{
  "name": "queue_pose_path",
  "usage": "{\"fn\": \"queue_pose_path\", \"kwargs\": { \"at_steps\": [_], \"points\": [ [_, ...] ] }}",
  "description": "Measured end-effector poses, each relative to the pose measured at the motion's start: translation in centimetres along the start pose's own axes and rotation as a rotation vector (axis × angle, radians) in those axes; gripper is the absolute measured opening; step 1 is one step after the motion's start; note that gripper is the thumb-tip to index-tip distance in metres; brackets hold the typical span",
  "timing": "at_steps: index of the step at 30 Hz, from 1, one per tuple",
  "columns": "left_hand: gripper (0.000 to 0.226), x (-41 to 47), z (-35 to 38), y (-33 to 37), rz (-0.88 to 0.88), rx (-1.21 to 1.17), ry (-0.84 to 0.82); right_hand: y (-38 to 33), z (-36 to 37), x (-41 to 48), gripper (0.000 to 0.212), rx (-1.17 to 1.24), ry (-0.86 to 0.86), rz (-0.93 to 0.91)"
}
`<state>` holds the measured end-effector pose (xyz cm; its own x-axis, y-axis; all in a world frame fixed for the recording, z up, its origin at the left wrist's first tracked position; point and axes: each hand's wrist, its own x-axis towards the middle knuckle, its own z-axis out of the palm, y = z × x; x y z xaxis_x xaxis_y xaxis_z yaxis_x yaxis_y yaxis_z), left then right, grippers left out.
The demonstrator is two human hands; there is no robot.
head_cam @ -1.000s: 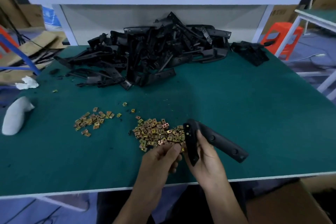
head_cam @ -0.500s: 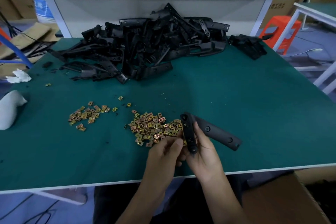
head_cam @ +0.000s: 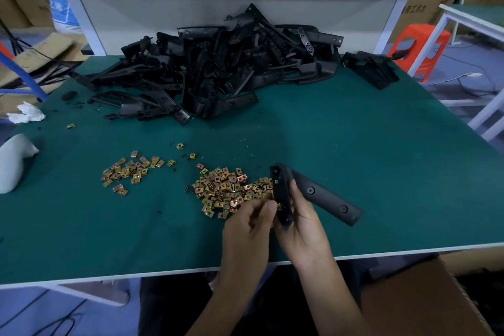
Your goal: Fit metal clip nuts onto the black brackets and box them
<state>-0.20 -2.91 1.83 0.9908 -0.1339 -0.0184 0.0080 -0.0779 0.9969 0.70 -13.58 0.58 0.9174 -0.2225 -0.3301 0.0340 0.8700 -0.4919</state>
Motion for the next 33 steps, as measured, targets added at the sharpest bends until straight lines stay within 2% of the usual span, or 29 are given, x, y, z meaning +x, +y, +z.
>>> {"fn": "queue_pose_path", "kwargs": {
  "at_steps": [3,11,22,25,29,33],
  "points": [
    [0.014,-0.16,0.67,0.10,-0.019,-0.055,0.006,-0.01,-0.24,-0.28,0.027,-0.103,-0.026,0.051],
    [0.015,0.01,0.85,-0.25,-0.093,-0.157,0.000,-0.26,-0.42,-0.51,0.041,-0.123,-0.072,0.098],
    [0.013,0.30,0.31,0.30,-0.037,-0.129,-0.039,0.09,0.12,-0.63,0.028,-0.090,-0.036,0.011],
    [0.014,0.43,0.46,0.41,-0.077,-0.153,-0.003,0.13,0.03,-0.52,0.023,-0.089,-0.024,-0.034],
    [0.010,0.04,0.99,0.46,-0.180,-0.238,0.042,0.60,-0.15,-0.39,0.029,-0.087,0.006,-0.080],
    [0.013,0.17,0.96,0.71,-0.165,-0.227,0.067,0.53,-0.10,-0.62,0.050,-0.031,-0.010,-0.062]
  ]
}}
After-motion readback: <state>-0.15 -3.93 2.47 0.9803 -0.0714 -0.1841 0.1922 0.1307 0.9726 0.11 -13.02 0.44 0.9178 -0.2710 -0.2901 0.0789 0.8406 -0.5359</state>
